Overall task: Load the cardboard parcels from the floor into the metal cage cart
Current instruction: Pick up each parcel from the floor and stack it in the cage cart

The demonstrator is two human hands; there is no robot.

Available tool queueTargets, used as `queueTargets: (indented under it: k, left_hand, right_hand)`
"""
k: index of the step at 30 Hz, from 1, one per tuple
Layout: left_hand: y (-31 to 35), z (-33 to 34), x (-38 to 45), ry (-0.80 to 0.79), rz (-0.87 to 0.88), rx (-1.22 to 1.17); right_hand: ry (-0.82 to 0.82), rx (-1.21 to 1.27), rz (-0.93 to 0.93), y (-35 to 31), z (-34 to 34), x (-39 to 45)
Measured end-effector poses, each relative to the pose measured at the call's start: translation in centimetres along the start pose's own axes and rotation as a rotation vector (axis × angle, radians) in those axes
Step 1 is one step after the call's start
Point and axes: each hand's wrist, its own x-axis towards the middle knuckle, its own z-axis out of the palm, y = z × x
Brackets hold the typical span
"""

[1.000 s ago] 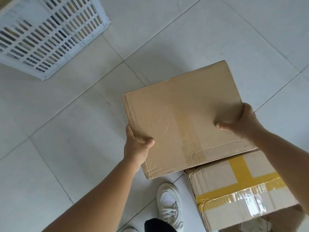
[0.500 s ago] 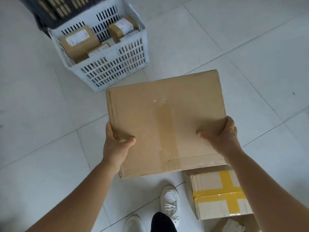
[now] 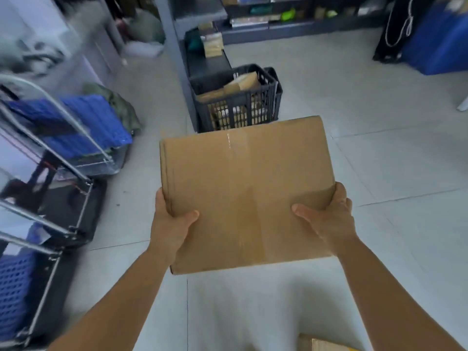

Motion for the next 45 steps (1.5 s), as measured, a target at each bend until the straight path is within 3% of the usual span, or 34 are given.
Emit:
queueTargets:
  k: [12, 23, 32, 45]
  left_hand:
    - [9.4, -20.1, -8.1, 0.523, 0.172, -0.18]
    - [8.4, -34.7, -21.9, 0.972, 0.207, -0.277]
    - [3.4, -45.5, -37.3, 1.3, 0.167, -0.281]
    - [-9.4, -58.3, -61.3, 1.577, -0.062, -0.169]
  right_hand:
    - [-0.227, 0.114, -0.521, -22.1, 2.6, -8.9]
    - [-0.551, 0.131, -0.805, -32.1, 9.9, -24.5]
    - [-0.825, 0.176, -0.989, -34.0, 15.2, -43.6]
    - [-1.127, 0.146, -1.08, -26.3, 22.3, -71.6]
